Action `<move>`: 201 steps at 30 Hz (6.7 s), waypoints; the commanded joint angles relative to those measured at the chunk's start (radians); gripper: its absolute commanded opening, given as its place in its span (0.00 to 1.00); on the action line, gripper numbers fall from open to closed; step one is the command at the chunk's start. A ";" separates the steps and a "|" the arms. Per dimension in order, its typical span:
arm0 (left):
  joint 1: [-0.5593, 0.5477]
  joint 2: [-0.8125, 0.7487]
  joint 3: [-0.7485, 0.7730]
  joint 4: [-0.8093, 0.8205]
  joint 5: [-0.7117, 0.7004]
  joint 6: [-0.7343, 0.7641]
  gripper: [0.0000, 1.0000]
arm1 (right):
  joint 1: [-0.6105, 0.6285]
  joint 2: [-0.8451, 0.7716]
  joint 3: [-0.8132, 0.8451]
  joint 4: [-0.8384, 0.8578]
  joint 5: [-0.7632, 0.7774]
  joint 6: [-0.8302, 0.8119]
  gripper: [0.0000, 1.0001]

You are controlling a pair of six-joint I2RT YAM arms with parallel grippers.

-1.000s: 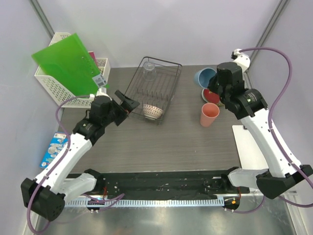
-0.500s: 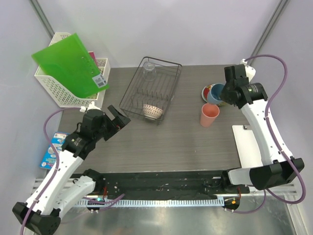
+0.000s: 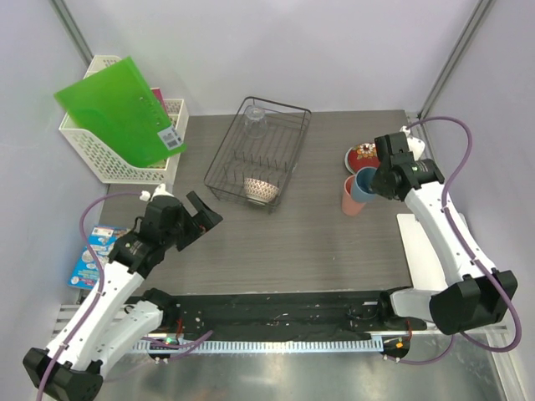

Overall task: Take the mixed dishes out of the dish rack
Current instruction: Place the cup at the center of the board, then pick up the cup from the dish rack.

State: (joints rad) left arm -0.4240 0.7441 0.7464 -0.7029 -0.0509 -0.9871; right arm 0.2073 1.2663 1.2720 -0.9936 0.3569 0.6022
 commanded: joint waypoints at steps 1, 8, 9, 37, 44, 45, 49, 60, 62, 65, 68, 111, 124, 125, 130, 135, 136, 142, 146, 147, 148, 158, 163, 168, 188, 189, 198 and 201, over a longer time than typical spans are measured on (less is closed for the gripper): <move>0.001 -0.032 0.007 0.003 -0.007 0.007 0.99 | 0.001 0.017 -0.023 0.085 0.008 0.008 0.01; 0.001 -0.054 -0.001 -0.009 -0.032 -0.001 0.99 | 0.000 0.071 -0.008 0.142 -0.027 0.019 0.01; 0.001 -0.055 -0.002 -0.009 -0.035 -0.001 0.99 | 0.000 0.076 -0.003 0.147 -0.041 0.021 0.01; 0.001 0.011 -0.033 0.033 -0.033 0.010 0.99 | -0.037 0.229 0.132 0.162 -0.044 -0.016 0.01; 0.001 0.037 -0.039 0.045 -0.030 0.015 0.98 | -0.046 0.280 0.128 0.182 -0.059 -0.025 0.02; 0.001 0.041 -0.036 0.046 -0.027 0.018 0.99 | -0.046 0.283 0.128 0.184 -0.062 -0.030 0.09; 0.001 0.060 -0.035 0.054 -0.018 0.027 0.98 | -0.046 0.271 0.132 0.182 -0.059 -0.041 0.22; 0.001 0.060 -0.028 0.059 -0.013 0.033 0.99 | -0.046 0.194 0.184 0.167 -0.107 -0.032 0.33; -0.001 0.057 -0.018 0.059 -0.024 0.045 0.99 | -0.043 0.122 0.170 0.241 -0.192 -0.021 0.32; 0.001 0.061 0.014 0.060 -0.044 0.067 0.99 | -0.034 0.007 0.116 0.405 -0.391 -0.013 0.34; 0.001 0.089 0.059 0.078 -0.055 0.085 0.99 | 0.009 -0.062 0.044 0.577 -0.507 -0.004 0.38; -0.019 1.814 1.531 0.901 -0.392 0.640 1.00 | 0.320 -0.245 -0.746 1.518 -0.636 0.197 0.50; -0.002 1.992 1.723 0.861 -0.460 0.613 1.00 | 0.322 -0.274 -0.827 1.546 -0.628 0.228 0.50; 0.005 1.991 1.725 0.853 -0.460 0.604 1.00 | 0.320 -0.274 -0.827 1.541 -0.628 0.228 0.50; 0.021 1.976 1.685 0.856 -0.464 0.594 0.90 | 0.322 -0.272 -0.835 1.527 -0.613 0.226 0.49; 0.021 1.950 1.667 0.892 -0.478 0.604 0.61 | 0.320 -0.262 -0.839 1.530 -0.610 0.234 0.49; 0.021 1.945 1.667 0.892 -0.484 0.604 0.58 | 0.320 -0.260 -0.839 1.529 -0.610 0.237 0.49; 0.019 1.844 1.529 0.933 -0.500 0.599 0.35 | 0.322 -0.262 -0.838 1.523 -0.612 0.245 0.49; 0.011 1.740 1.376 0.986 -0.512 0.596 0.22 | 0.322 -0.277 -0.832 1.500 -0.604 0.246 0.49; 0.007 1.718 1.351 0.999 -0.509 0.600 0.21 | 0.320 -0.286 -0.830 1.495 -0.601 0.245 0.49; 0.005 1.671 1.331 1.008 -0.507 0.607 0.20 | 0.320 -0.291 -0.829 1.494 -0.599 0.245 0.48; -0.033 1.387 1.168 1.048 -0.486 0.643 0.11 | 0.322 -0.291 -0.750 1.435 -0.593 0.169 0.48; -0.073 1.204 1.062 1.037 -0.484 0.621 0.00 | 0.322 -0.252 -0.666 1.406 -0.622 0.163 0.47; -0.093 0.950 0.880 0.909 -0.448 0.434 0.00 | 0.323 -0.243 -0.683 1.531 -0.554 0.299 0.44; 0.083 0.317 0.026 1.443 0.511 -0.438 0.00 | 0.357 0.082 -0.718 2.317 -0.768 0.617 0.53; 0.085 0.346 0.007 1.498 0.522 -0.462 0.00 | 0.369 0.088 -0.717 2.311 -0.768 0.608 0.53; 0.085 0.472 -0.067 1.721 0.540 -0.564 0.00 | 0.434 0.088 -0.626 2.115 -0.757 0.443 0.54; 0.083 0.486 -0.070 1.721 0.548 -0.558 0.00 | 0.434 0.120 -0.606 2.107 -0.748 0.436 0.54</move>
State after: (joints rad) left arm -0.3447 1.2293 0.6724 0.8707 0.4606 -1.5131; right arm 0.6361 1.3640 0.6090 1.1126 -0.4030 1.1000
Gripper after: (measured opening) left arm 0.712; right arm 0.544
